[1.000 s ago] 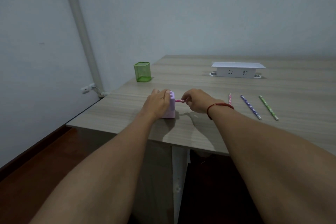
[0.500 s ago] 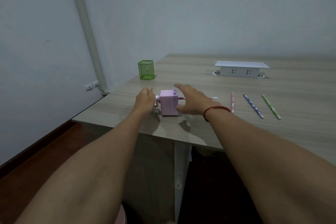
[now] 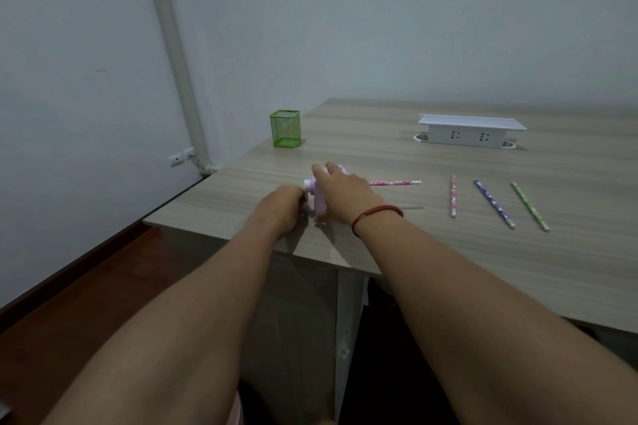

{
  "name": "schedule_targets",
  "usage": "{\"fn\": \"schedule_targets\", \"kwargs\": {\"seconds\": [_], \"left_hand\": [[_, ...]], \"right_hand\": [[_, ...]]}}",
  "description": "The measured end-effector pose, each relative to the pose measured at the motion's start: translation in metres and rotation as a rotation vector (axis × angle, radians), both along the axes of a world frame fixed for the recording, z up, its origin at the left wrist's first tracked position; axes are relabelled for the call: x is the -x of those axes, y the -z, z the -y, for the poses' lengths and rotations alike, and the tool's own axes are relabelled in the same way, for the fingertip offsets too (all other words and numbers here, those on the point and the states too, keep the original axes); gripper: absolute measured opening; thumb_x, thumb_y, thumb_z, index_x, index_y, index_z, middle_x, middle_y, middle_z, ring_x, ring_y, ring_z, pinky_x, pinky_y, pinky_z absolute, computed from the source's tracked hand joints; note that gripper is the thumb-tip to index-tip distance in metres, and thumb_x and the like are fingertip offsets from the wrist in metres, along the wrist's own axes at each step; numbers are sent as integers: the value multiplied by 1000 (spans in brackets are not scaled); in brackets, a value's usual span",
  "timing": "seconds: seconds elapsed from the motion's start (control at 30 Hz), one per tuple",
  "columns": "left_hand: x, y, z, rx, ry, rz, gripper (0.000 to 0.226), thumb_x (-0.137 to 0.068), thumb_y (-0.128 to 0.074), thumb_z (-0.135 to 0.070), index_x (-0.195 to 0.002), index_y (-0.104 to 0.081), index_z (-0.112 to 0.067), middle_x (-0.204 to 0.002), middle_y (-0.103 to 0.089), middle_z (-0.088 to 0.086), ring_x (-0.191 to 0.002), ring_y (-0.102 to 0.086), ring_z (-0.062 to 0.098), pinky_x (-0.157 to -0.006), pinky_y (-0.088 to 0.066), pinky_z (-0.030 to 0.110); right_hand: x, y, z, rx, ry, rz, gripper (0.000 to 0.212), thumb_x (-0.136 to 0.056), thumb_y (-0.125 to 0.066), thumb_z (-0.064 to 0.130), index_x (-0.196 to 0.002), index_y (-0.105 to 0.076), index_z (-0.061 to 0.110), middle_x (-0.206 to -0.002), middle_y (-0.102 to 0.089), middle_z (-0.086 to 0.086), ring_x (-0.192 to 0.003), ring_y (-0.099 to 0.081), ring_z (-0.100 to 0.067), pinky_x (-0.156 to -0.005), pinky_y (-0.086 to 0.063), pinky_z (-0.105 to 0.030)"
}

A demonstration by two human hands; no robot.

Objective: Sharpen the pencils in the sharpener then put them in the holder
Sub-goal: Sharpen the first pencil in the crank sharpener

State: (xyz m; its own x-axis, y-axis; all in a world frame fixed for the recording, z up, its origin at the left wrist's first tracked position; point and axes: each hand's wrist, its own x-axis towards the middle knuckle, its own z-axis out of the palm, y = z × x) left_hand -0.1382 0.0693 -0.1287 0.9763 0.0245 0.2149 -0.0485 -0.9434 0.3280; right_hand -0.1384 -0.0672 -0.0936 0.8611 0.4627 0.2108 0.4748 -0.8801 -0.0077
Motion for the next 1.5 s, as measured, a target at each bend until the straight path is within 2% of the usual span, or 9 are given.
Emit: {"fn": "schedule_targets", "kwargs": {"seconds": [0.17, 0.3, 0.43, 0.73, 0.9, 1.07, 1.23, 1.37, 1.5], "left_hand": [[-5, 9, -1, -97, -15, 43, 8, -89, -51, -11, -89, -58, -13, -96, -65, 9, -81, -59, 23, -70, -47, 35], [-13, 4, -6, -194, -5, 108, 17, -89, -57, -15, -106, -60, -14, -106, -62, 7, -93, -62, 25, -83, -53, 40], [-27, -11, -10, -284, -2, 129, 23, -88, -52, -2, -110, -57, -6, -115, -58, 15, -104, -58, 33, -90, -48, 45], [-22, -29, -10, -345, 79, 310, 34, -93, -45, 3, -126, -50, -5, -126, -51, 15, -117, -50, 27, -100, -42, 35], [-6, -34, -7, -306, 84, 328, 30, -98, -36, -3, -125, -50, -4, -126, -49, 15, -115, -49, 27, -99, -43, 34], [9, -29, -6, -281, 95, 351, 32, -93, -41, 4, -122, -52, -4, -124, -52, 15, -113, -50, 26, -96, -44, 33], [25, -21, -6, -260, 129, 334, 33, -85, -47, 10, -114, -54, -4, -115, -55, 13, -103, -54, 23, -82, -44, 29], [34, 10, -4, -264, 120, 274, 20, -89, -53, 0, -108, -55, -7, -110, -58, 12, -93, -56, 22, -72, -36, 23], [31, 16, -2, -237, 92, 203, 8, -91, -54, -11, -98, -57, -10, -107, -61, 10, -94, -59, 23, -79, -47, 30]], "right_hand": [[-4, 7, -2, -44, 4, 28, 62, -86, -66, 26, -139, -36, 16, -139, -42, -8, -116, -55, -36, -97, -45, -53], [-4, 9, -3, -41, 21, 22, 69, -81, -72, 27, -139, -36, 19, -139, -42, -8, -116, -55, -35, -101, -41, -56], [-5, 10, -1, -51, 27, 26, 69, -83, -71, 29, -141, -35, 20, -141, -41, -7, -116, -56, -37, -102, -40, -55], [-3, 6, -7, -16, 76, 40, 61, -88, -66, 29, -138, -36, 16, -137, -44, -12, -115, -56, -35, -94, -48, -50], [2, 4, -7, -18, 77, 22, 60, -88, -66, 27, -139, -35, 15, -137, -43, -12, -117, -55, -36, -96, -47, -52], [1, 0, -10, 9, 95, -18, 63, -91, -64, 27, -143, -32, 15, -142, -41, -14, -125, -51, -34, -99, -47, -52], [-3, -3, -12, -19, 115, -55, 58, -91, -63, 28, -140, -36, 13, -141, -43, -13, -129, -47, -34, -100, -47, -51], [-4, 3, -16, -19, 129, 17, 41, -101, -45, 22, -139, -37, 9, -141, -43, -15, -127, -48, -33, -96, -49, -47], [-5, 9, -15, -15, 128, 23, 46, -97, -51, 22, -139, -36, 13, -145, -37, -11, -129, -45, -34, -100, -43, -50]]}}
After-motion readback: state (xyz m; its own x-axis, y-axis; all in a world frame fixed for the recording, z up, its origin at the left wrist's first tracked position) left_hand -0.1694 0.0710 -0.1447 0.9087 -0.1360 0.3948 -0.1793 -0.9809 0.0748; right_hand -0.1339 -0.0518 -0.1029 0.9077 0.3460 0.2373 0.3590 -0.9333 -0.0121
